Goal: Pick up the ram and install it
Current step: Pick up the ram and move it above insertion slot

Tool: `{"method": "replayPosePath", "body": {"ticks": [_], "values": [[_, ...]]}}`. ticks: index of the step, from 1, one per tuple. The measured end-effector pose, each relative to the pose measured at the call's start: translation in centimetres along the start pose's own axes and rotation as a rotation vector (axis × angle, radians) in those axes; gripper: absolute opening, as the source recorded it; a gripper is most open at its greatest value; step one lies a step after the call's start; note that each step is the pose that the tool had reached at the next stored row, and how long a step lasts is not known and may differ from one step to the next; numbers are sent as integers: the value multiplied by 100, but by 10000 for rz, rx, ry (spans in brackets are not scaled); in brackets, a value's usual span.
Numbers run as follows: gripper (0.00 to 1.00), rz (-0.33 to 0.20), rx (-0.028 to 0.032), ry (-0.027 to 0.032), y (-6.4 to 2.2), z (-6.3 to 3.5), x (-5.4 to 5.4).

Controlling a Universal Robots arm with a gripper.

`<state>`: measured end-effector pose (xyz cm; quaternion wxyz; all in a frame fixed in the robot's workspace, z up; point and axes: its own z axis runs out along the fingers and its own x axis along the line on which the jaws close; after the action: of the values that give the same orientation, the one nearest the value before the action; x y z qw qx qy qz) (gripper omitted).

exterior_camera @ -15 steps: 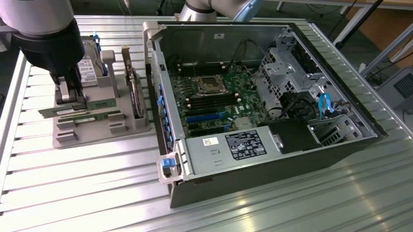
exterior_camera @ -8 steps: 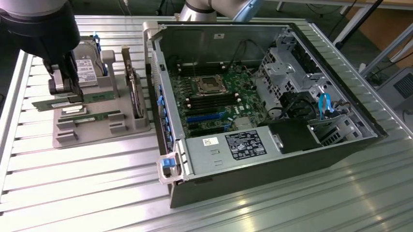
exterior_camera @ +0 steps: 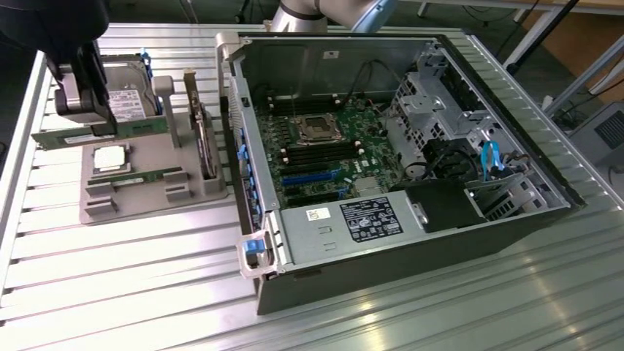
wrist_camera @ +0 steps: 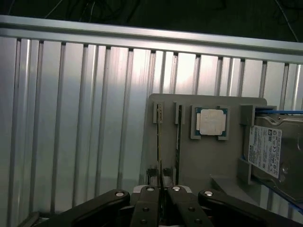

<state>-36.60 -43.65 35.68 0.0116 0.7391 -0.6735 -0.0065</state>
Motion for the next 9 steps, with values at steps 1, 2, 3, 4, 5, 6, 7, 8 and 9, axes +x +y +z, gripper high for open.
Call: {"method": "replayPosePath", "body": {"ticks": [1, 2, 3, 4, 5, 6, 7, 8, 9], "values": [[13, 0, 1, 0, 1, -45, 0], [13, 1, 1, 0, 2, -70, 0], [13, 0, 0, 0, 3, -116, 1], [13, 0, 0, 0, 4, -166, 1], [13, 0, 1, 0, 6, -214, 1], [13, 1, 0, 0, 7, -250, 2], [13, 0, 0, 0, 7, -279, 2], [13, 1, 0, 0, 8, -315, 2], [13, 1, 0, 0, 9, -351, 2]]}}
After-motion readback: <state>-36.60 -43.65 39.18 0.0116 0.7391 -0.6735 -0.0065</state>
